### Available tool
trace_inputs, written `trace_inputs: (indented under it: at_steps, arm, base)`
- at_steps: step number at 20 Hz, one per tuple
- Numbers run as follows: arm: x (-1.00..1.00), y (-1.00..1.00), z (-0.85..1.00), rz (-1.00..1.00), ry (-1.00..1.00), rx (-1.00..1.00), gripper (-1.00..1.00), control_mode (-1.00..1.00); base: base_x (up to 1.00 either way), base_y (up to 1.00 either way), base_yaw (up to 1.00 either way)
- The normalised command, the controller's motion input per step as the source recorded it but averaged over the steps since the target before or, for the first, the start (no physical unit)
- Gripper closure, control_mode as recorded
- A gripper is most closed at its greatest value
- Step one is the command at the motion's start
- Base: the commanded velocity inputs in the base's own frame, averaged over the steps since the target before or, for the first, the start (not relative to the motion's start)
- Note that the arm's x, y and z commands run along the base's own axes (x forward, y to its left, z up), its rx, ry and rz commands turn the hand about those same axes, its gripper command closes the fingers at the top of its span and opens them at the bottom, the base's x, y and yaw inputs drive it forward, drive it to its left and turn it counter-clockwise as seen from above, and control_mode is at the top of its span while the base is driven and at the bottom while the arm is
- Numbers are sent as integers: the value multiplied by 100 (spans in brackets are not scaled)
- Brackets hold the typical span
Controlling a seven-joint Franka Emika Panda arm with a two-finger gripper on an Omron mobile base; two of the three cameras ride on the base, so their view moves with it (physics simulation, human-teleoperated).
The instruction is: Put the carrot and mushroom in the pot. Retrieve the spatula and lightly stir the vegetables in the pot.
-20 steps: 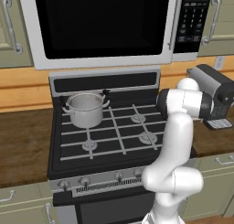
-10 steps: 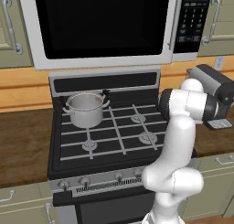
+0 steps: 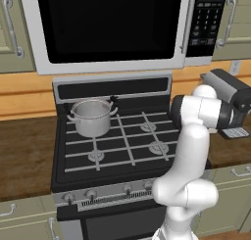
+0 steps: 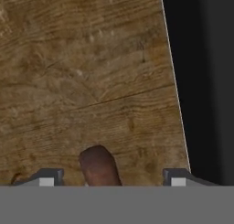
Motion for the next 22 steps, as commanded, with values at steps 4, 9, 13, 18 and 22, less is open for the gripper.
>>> trace_inputs:
  at_steps: [4,9,13,18,22]
  arm:
    - [0,-9,-38,14,0,-1,100,-100]
    - [-6,-1,-12,15,-1,0,100,-100]
    - [-41,9,15,14,-9,0,100,-100]
    - [-82,32,97,14,-24,8,100,-100]
    - [-53,77,100,11,-7,15,100,-100]
  base:
    - [0,0,0]
    - [0,0,0]
    - [0,0,0]
    - [0,0,0]
    - [0,0,0]
